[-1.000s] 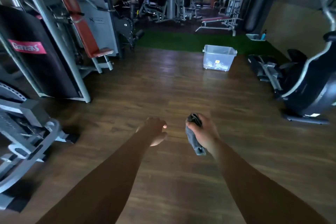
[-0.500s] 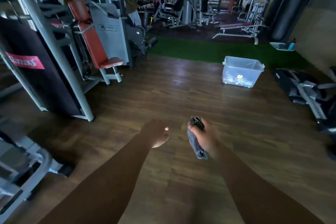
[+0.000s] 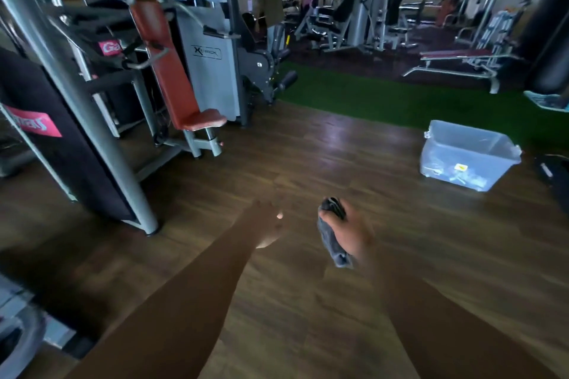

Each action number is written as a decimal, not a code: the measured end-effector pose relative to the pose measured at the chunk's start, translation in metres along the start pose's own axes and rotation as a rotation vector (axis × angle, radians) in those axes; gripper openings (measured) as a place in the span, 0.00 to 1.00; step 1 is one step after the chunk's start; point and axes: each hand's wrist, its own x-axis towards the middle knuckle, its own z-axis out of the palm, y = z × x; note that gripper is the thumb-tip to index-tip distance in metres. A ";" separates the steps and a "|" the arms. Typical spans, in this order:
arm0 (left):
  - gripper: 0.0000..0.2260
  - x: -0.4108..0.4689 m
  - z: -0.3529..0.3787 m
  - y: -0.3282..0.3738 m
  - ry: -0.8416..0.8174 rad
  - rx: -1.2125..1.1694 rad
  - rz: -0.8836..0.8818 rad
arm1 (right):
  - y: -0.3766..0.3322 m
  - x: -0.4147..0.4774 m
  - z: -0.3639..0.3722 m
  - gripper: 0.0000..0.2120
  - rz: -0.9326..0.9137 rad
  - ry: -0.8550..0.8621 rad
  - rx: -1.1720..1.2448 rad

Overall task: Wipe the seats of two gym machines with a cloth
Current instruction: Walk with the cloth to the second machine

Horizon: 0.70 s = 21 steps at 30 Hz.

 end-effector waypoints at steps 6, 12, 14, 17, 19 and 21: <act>0.24 0.133 -0.029 -0.052 0.011 -0.056 -0.120 | -0.041 0.147 0.000 0.06 -0.010 -0.043 -0.050; 0.19 0.257 -0.062 -0.131 0.046 -0.145 -0.198 | -0.051 0.304 0.048 0.10 -0.071 -0.106 -0.015; 0.19 0.305 -0.075 -0.164 0.047 -0.176 -0.236 | -0.055 0.361 0.069 0.11 -0.079 -0.104 0.000; 0.20 0.372 -0.097 -0.210 0.036 -0.176 -0.261 | -0.067 0.442 0.095 0.12 -0.065 -0.127 0.023; 0.19 0.411 -0.111 -0.235 0.027 -0.176 -0.275 | -0.076 0.493 0.110 0.11 -0.060 -0.156 0.022; 0.18 0.451 -0.122 -0.259 0.015 -0.143 -0.273 | -0.080 0.545 0.124 0.09 -0.068 -0.153 0.037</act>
